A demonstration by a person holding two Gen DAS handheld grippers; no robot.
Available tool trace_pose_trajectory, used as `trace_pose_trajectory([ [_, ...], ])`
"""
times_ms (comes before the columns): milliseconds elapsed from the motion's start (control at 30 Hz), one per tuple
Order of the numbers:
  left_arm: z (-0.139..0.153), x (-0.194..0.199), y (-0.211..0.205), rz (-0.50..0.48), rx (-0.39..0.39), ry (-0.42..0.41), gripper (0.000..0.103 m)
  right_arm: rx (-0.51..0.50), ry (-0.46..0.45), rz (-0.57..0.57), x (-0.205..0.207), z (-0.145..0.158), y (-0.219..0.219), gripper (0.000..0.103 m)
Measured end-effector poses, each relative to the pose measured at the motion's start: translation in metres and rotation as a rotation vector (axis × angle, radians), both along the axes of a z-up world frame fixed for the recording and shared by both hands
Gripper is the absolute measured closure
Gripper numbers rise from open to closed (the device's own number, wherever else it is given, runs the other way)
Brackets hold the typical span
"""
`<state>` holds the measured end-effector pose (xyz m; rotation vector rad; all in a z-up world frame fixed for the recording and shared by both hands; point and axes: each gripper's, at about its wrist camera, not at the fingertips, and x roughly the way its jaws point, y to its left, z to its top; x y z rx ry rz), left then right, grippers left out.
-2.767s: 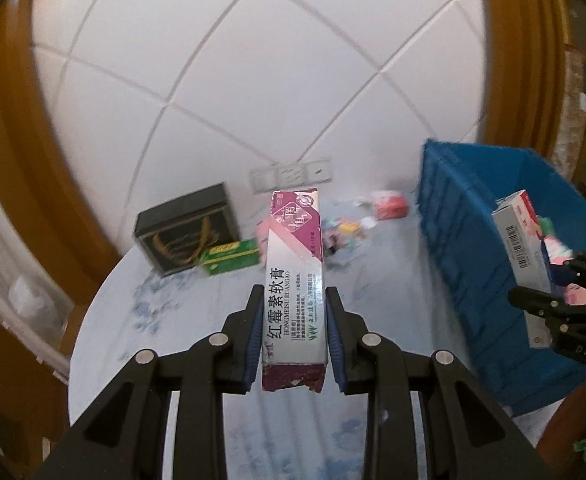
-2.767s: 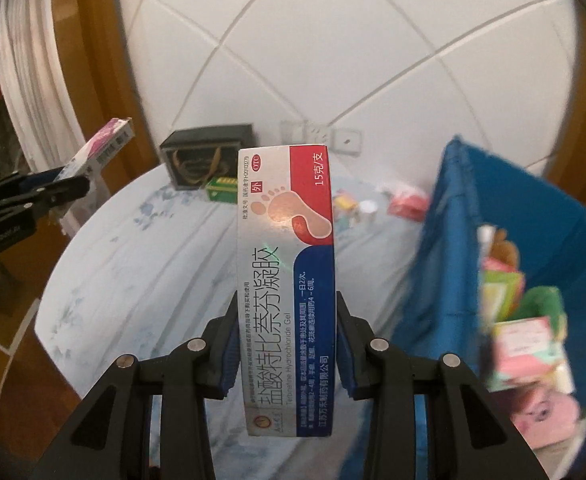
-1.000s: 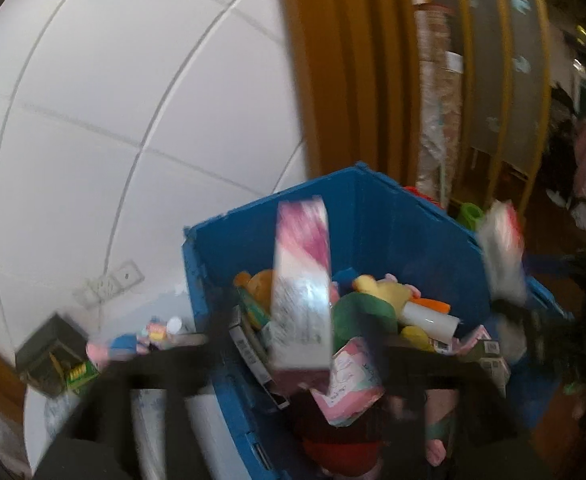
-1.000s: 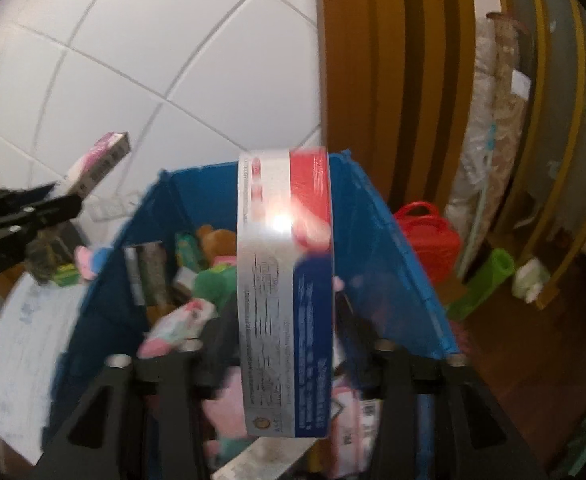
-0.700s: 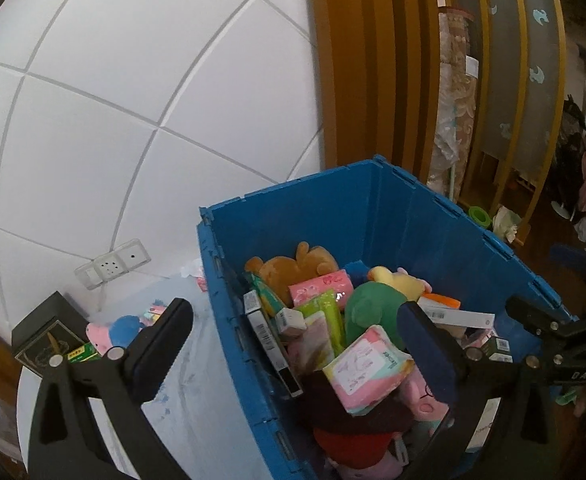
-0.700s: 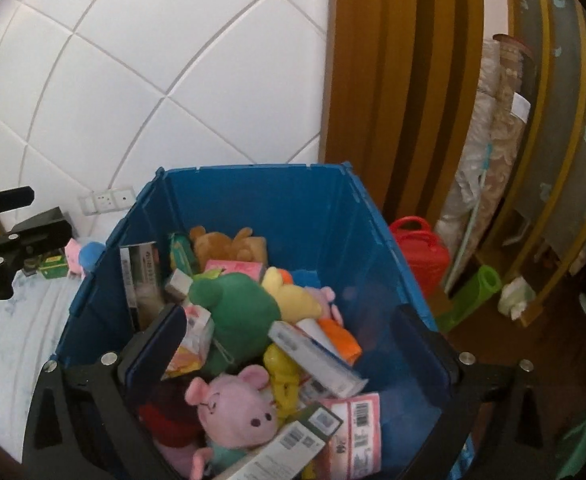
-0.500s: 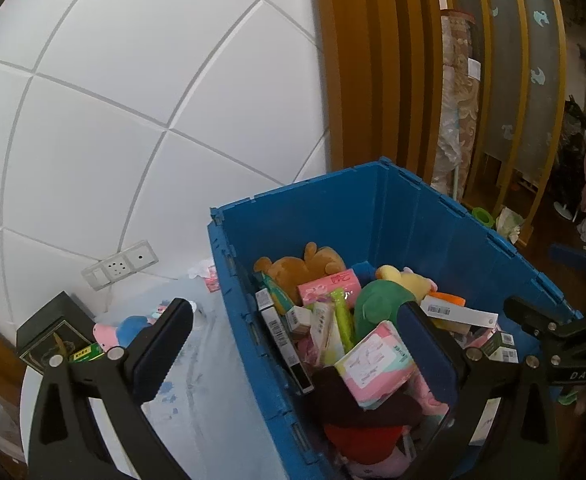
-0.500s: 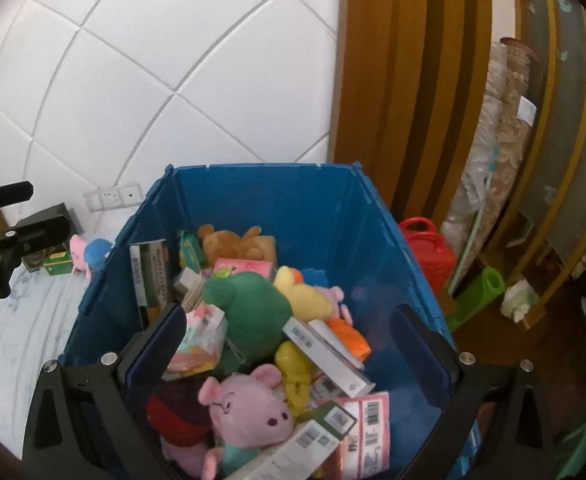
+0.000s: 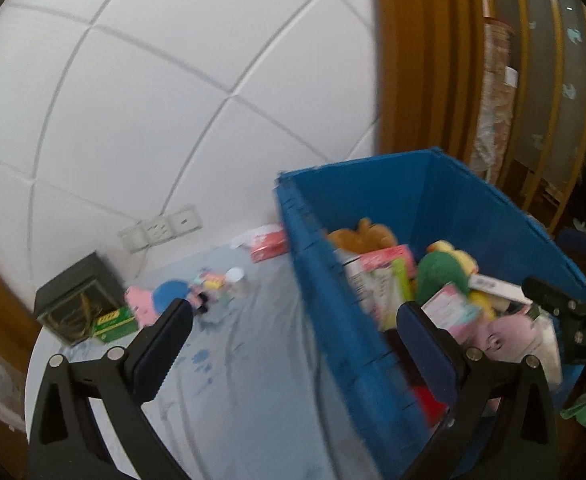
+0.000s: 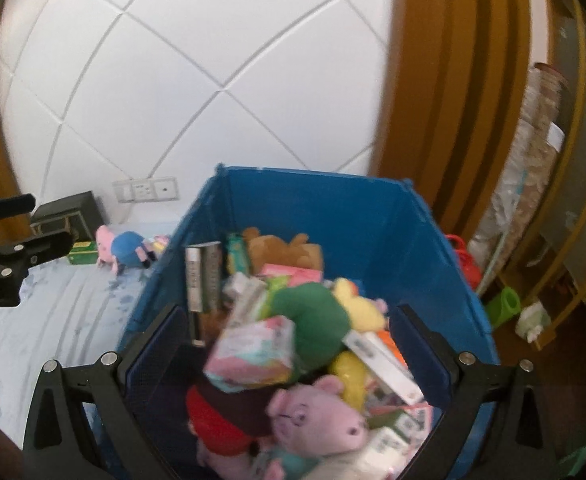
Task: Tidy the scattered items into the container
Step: 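Move both tools back toward the pig plush and green box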
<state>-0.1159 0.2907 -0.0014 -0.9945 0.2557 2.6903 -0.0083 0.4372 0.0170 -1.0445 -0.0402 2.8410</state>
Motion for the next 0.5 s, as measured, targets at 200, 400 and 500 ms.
trace_pose_trajectory([
  [200, -0.024, 0.005, -0.082, 0.107, 0.006, -0.025, 0.000, 0.007, -0.024, 0.091, -0.027, -0.006, -0.062, 0.000],
  [400, -0.049, 0.000, -0.163, 0.202, -0.017, -0.043, 0.000, 0.022, -0.029, 0.171, -0.053, -0.013, -0.131, 0.000],
  [500, -0.068, -0.009, -0.203, 0.245, -0.020, -0.059, 0.000, 0.034, -0.040, 0.210, -0.069, -0.023, -0.168, 0.000],
])
